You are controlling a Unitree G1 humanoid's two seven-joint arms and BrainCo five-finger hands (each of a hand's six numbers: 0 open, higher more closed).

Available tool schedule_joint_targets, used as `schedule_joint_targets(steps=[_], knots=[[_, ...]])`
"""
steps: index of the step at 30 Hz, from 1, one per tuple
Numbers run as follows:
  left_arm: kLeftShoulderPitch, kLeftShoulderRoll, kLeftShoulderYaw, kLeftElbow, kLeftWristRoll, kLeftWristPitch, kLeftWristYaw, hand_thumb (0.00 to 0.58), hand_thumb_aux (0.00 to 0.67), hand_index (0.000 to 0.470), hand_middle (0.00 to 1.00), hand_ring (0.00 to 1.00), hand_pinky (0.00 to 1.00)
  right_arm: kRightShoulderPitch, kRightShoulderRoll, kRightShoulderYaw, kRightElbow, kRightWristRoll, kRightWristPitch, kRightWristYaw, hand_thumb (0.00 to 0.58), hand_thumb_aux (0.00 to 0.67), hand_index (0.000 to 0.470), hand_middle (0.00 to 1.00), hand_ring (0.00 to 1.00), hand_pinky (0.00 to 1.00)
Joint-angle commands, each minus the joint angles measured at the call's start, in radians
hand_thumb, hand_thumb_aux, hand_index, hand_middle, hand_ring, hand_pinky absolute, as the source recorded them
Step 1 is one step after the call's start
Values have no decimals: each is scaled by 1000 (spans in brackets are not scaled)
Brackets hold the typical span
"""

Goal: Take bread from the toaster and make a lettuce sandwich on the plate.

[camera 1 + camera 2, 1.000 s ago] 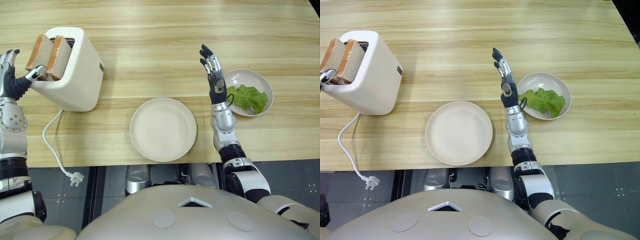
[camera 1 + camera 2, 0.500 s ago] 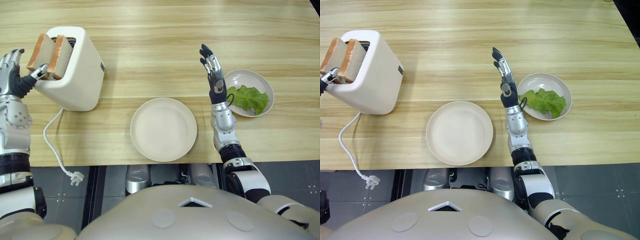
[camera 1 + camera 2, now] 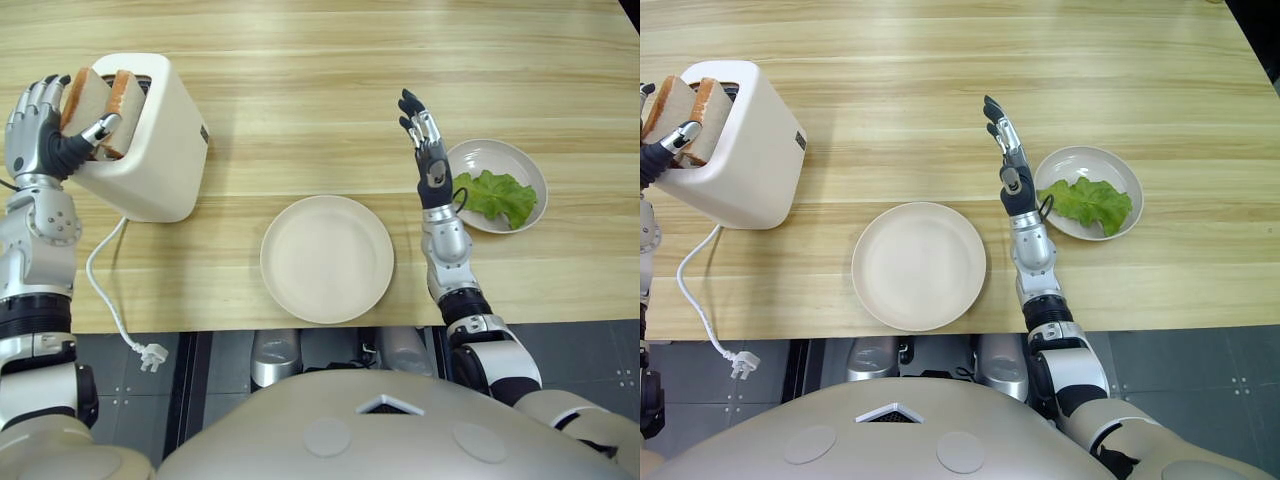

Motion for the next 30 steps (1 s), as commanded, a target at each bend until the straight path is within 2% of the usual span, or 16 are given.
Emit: schedule_joint_targets(steps=[1,2,3,5,7,8,11,12,14,15,17,18,27,28,29,30], knots=[[-8,-4,-21,52,-1,0,12,160,100,69,0,0,0,-2,-4,6,10,-13,-4,-9,0,0,0,0,0,0],[-10,-4,-6,58,-14,-5,22,71,42,29,0,0,0,-1,-5,6,10,-14,-5,-10,0,0,0,0,0,0],[-9,-2,7,59,-23,-6,34,18,11,7,0,0,0,0,-6,7,9,-14,-6,-11,0,0,0,0,0,0],[-5,0,34,48,-48,-17,50,0,0,0,0,0,0,0,-7,8,10,-15,-7,-11,0,0,0,0,0,0],[0,-11,61,25,-97,-43,45,0,0,0,0,0,0,1,-8,9,10,-19,-9,-13,0,0,0,0,0,0],[1,-18,71,15,-122,-56,38,112,68,47,0,0,0,2,-8,9,10,-21,-10,-14,0,0,0,0,0,0],[7,-29,87,-3,-155,-78,34,120,74,51,0,0,0,1,-9,11,12,-28,-12,-17,0,0,0,0,0,0],[9,-28,88,-4,-155,-79,35,75,45,31,0,0,0,0,-9,12,13,-31,-13,-18,0,0,0,0,0,0],[12,-28,90,7,-160,-79,32,62,37,25,0,0,0,-2,-10,14,16,-34,-15,-21,0,0,0,0,0,0],[12,-28,88,17,-159,-80,32,31,18,13,0,0,0,-2,-11,15,17,-35,-15,-22,0,0,0,0,0,0],[9,-29,83,43,-162,-81,25,27,16,11,0,0,0,-2,-11,17,17,-37,-16,-24,0,0,0,0,0,0],[7,-28,77,57,-156,-81,24,83,50,34,0,0,0,-1,-11,18,17,-38,-16,-26,0,0,0,0,0,0],[-29,-21,52,180,-147,-103,23,40,24,16,0,0,0,5,-14,28,15,-54,-26,-36,0,0,0,0,0,0],[-33,-21,50,190,-145,-107,28,79,47,32,0,0,0,5,-15,29,14,-57,-27,-38,0,0,0,0,0,0],[-36,-20,48,198,-141,-109,36,79,47,32,0,0,0,7,-16,31,12,-60,-29,-40,0,0,0,0,0,0],[-38,-18,45,204,-134,-108,46,144,89,61,0,0,0,9,-17,32,10,-61,-30,-41,0,0,0,0,0,0]])
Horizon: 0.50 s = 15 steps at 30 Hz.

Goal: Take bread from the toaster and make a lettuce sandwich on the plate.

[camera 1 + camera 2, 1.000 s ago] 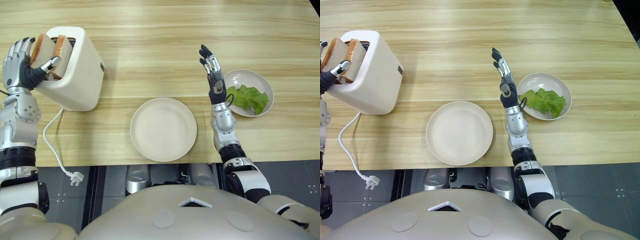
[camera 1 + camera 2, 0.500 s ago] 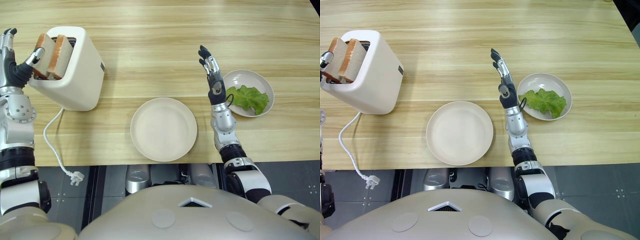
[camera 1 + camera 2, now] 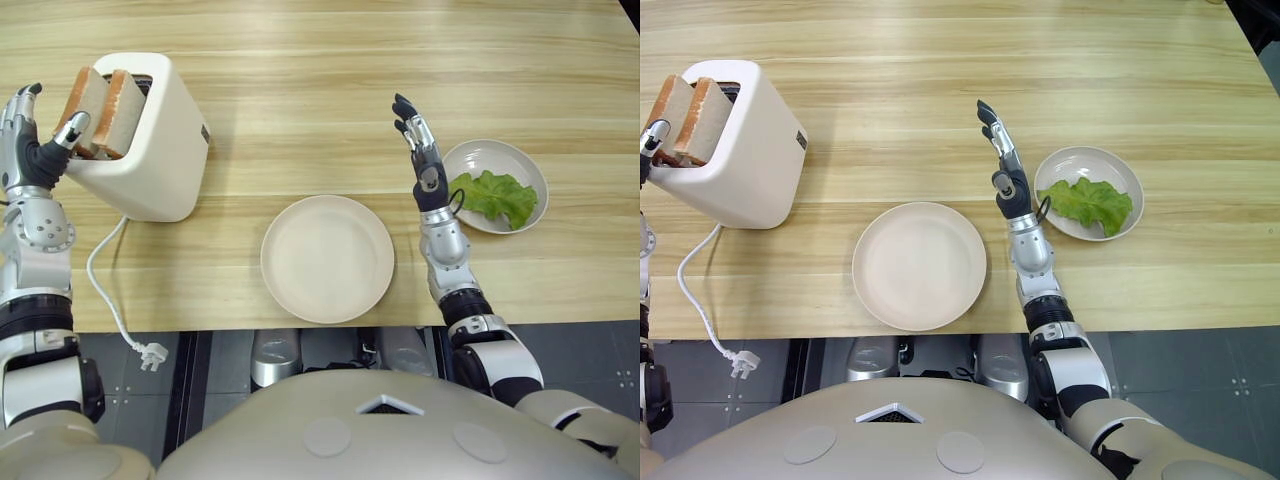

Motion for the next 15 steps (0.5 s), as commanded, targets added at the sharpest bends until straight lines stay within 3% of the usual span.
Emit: schedule_joint_targets(steps=[1,7,8,9,10,11,12,14,15], knots=[[-10,13,-24,41,17,-7,20,156,97,67,0,0,0,10,-4,7,-3,-15,-5,-9,0,0,0,0,0,0],[-3,11,-59,13,58,2,46,198,126,87,0,0,0,11,-10,13,-4,-27,-11,-17,0,0,0,0,0,0],[-4,8,-72,2,74,4,49,251,166,114,0,0,0,12,-11,14,-3,-29,-13,-19,0,0,0,0,0,0],[-4,3,-82,-10,85,6,50,251,166,114,0,0,0,11,-12,15,-2,-31,-14,-21,0,0,0,0,0,0],[-4,-2,-90,-24,91,8,49,316,218,150,0,0,0,11,-13,16,-2,-34,-15,-22,0,0,0,0,0,0],[-5,-5,-97,-37,95,11,49,337,236,162,0,0,0,11,-14,17,-1,-36,-16,-24,0,0,0,0,0,0],[-6,-7,-101,-51,100,15,49,405,302,207,0,0,0,11,-15,18,0,-39,-18,-25,0,0,0,0,0,0],[-4,-11,-104,-86,107,26,46,438,339,233,0,0,0,11,-15,18,2,-43,-20,-28,0,0,0,0,0,0],[-3,-12,-103,-102,105,30,43,501,423,290,0,0,0,11,-16,19,2,-45,-21,-30,0,0,0,0,0,0]])
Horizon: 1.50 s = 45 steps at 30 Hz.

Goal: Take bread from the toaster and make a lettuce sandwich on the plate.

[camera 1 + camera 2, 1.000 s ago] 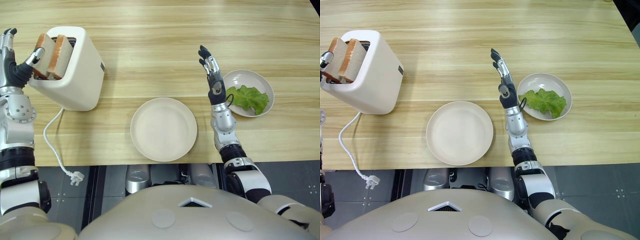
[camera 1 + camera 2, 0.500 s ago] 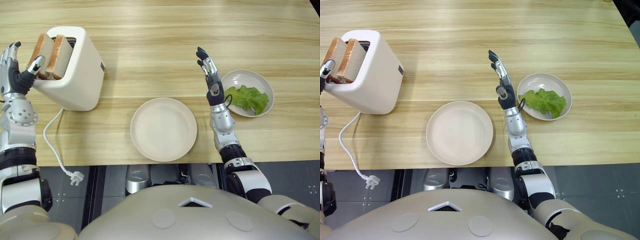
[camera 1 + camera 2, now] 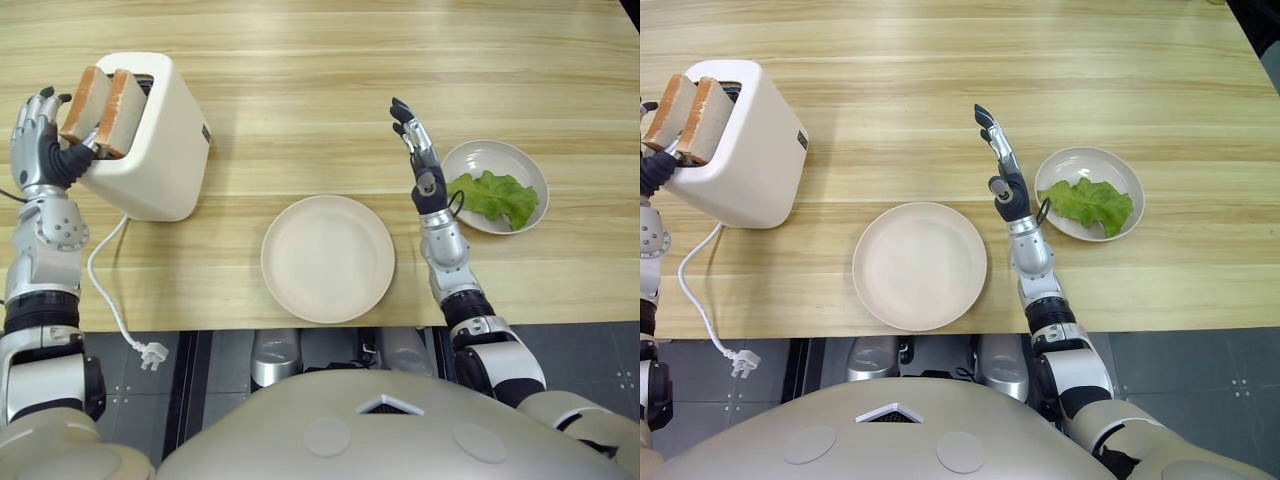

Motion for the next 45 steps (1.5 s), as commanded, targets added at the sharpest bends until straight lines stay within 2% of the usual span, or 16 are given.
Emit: schedule_joint_targets(steps=[1,2,3,12,15,18,19,20,21,22,29,32,34,37,40,45], knots=[[5,-9,-23,-63,16,23,-12,552,523,359,0,0,0,2,-5,8,2,-14,-5,-7,0,0,0,0,0,0],[7,-8,-24,-74,17,28,-13,552,523,359,0,0,0,2,-5,9,3,-16,-6,-9,0,0,0,0,0,0],[10,-9,-24,-87,15,29,-14,580,670,460,0,0,0,3,-6,9,3,-17,-7,-10,0,0,0,0,0,0],[11,-15,-11,-124,22,26,37,580,670,460,0,0,0,5,-7,12,2,-36,-14,-16,0,0,0,0,0,0],[20,-16,35,-175,23,14,114,580,670,460,0,0,0,1,-6,12,6,-40,-15,-21,0,0,0,0,0,0],[53,-19,140,-320,-1,-43,204,580,670,460,0,0,0,-7,-9,5,4,-44,-19,-35,0,0,0,0,0,0],[60,-22,166,-370,-12,-63,212,580,670,460,216,216,216,-10,-12,0,0,-45,-19,-41,0,0,0,0,0,0],[64,-25,184,-422,-23,-77,208,580,670,460,706,706,706,-12,-16,-4,-6,-51,-20,-50,0,0,0,0,0,0],[64,-33,195,-464,-40,-95,197,580,670,460,706,706,706,-14,-21,-9,-10,-56,-21,-59,0,0,0,0,0,0],[63,-42,200,-502,-66,-112,176,580,670,460,980,980,980,-16,-26,-16,-15,-57,-20,-68,0,0,0,0,0,0],[87,-108,189,-733,-216,-70,-40,580,670,460,1000,1000,1000,-4,-115,-50,-149,-207,-17,-167,0,0,0,0,0,0],[115,-136,159,-818,-313,-4,-159,580,670,460,1000,1000,1000,8,-215,-91,-221,-373,5,-273,0,0,0,0,0,0],[146,-159,112,-879,-405,63,-263,580,670,460,1000,1000,1000,5,-314,-110,-220,-499,56,-383,0,0,0,0,0,0],[218,-210,2,-928,-510,113,-395,580,670,460,1000,1000,1000,1,-485,-93,-167,-683,170,-575,0,0,0,0,0,0],[286,-262,-87,-905,-480,130,-450,580,670,460,1000,1000,1000,-25,-612,-6,-77,-833,277,-748,0,0,0,0,0,0],[363,-294,-261,-784,-469,122,-612,580,670,460,1000,1000,1000,-120,-742,112,210,-904,369,-900,0,0,0,0,0,0]])
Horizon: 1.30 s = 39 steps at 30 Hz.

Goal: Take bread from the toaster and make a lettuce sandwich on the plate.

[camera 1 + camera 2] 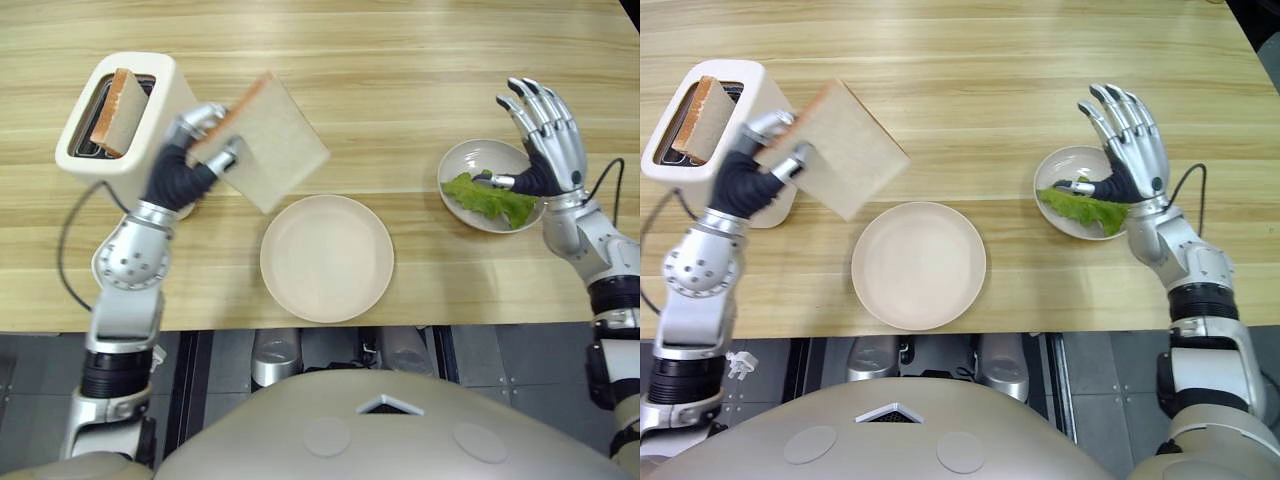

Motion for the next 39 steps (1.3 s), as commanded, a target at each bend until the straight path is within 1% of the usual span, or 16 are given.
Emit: schedule_joint_targets(steps=[1,3,5,8,14,19,20,21,22,23,25,26,27,31,34,39], knots=[[39,3,-124,113,2,-5,-152,580,670,460,1000,1000,1000,-76,-66,109,210,-60,74,-92,0,0,0,0,0,0],[45,10,-156,148,1,-9,-205,580,670,460,1000,1000,1000,-120,-77,181,298,-91,113,-102,0,0,0,0,0,0],[40,14,-176,184,39,-15,-216,580,670,460,1000,1000,1000,-153,-77,248,358,-114,143,-113,0,0,0,0,0,0],[28,2,-198,223,79,-22,-220,580,670,460,1000,1000,1000,-185,-67,323,416,-116,160,-106,0,0,0,0,0,0],[7,-23,-236,304,176,-40,-194,580,670,460,1000,1000,1000,-215,-39,414,480,-89,166,-69,0,0,0,0,0,0],[-4,-22,-247,301,271,-42,-151,580,670,460,1000,1000,1000,-225,-32,474,493,-93,173,-53,0,0,0,0,0,0],[-8,-19,-249,295,296,-43,-142,503,426,292,1000,1000,1000,-227,-33,485,494,-92,176,-52,255,168,115,0,0,0],[-11,-14,-251,289,324,-47,-130,503,426,292,1000,1000,1000,-228,-33,494,496,-89,180,-51,255,168,115,0,0,0],[-15,-11,-252,283,348,-49,-120,0,0,0,1000,1000,1000,-230,-34,500,497,-85,182,-49,429,328,225,0,0,0],[-22,-7,-247,274,381,-48,-100,0,0,0,0,0,0,-233,-34,508,500,-83,184,-43,526,465,319,0,0,0],[-32,-6,-238,263,416,-45,-80,0,0,0,0,0,0,-236,-35,519,506,-77,187,-35,526,465,319,0,0,0],[-34,-9,-232,257,418,-45,-75,0,0,0,0,0,0,-236,-35,522,509,-73,187,-30,579,644,442,0,0,0],[-35,-12,-226,250,414,-45,-75,0,0,0,0,0,0,-236,-35,525,512,-68,188,-28,580,670,460,0,0,0],[-36,-9,-212,218,417,-40,-73,0,0,0,0,0,0,-232,-38,536,514,-47,183,-28,580,670,460,0,0,0],[-45,-19,-209,238,369,-27,-106,0,0,0,0,0,0,-232,-46,532,498,-36,174,-77,580,670,460,0,0,0],[-57,-24,-201,270,377,-30,-95,0,0,0,0,0,0,-255,-40,541,480,-24,152,-131,580,670,460,0,0,0]])
